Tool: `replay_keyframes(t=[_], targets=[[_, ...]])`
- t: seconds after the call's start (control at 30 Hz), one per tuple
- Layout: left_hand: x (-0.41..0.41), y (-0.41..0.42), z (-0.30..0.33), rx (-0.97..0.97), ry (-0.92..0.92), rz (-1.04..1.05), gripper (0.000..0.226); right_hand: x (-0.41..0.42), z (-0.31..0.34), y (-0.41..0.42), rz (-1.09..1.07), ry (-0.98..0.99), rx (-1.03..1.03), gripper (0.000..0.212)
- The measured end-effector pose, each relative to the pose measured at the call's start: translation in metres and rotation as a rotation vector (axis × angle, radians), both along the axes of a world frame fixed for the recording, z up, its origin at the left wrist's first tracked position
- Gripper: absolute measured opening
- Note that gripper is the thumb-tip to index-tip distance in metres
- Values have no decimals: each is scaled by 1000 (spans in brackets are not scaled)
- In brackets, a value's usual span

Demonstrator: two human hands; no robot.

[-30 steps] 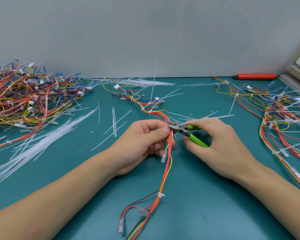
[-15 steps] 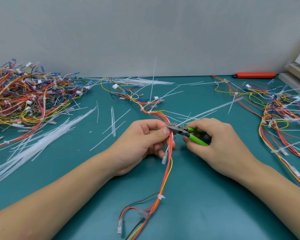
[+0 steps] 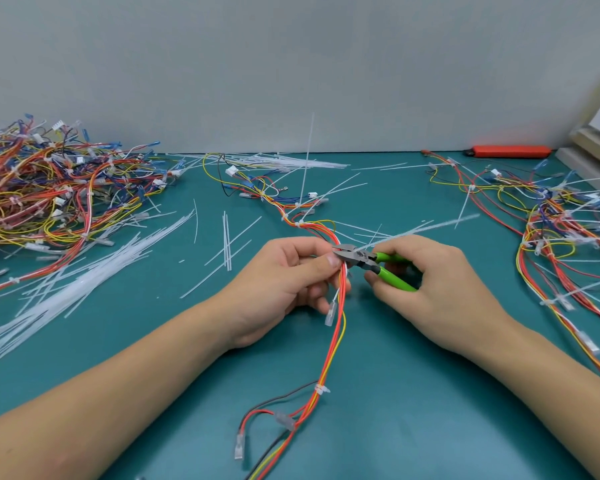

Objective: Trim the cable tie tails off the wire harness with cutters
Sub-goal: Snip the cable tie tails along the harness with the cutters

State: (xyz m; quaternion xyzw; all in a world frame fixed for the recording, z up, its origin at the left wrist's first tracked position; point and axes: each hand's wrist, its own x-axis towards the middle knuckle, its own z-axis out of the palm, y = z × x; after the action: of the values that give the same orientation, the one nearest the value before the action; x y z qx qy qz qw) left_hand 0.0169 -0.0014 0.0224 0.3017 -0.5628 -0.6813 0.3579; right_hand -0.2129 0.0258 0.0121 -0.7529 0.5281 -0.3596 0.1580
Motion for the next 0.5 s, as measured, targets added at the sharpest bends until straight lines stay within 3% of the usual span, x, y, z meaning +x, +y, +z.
replay_keyframes(t=[0.5], targets=[[0,-1,0,-2,14,-33,18,2,7,3,-61,105,-107,30]])
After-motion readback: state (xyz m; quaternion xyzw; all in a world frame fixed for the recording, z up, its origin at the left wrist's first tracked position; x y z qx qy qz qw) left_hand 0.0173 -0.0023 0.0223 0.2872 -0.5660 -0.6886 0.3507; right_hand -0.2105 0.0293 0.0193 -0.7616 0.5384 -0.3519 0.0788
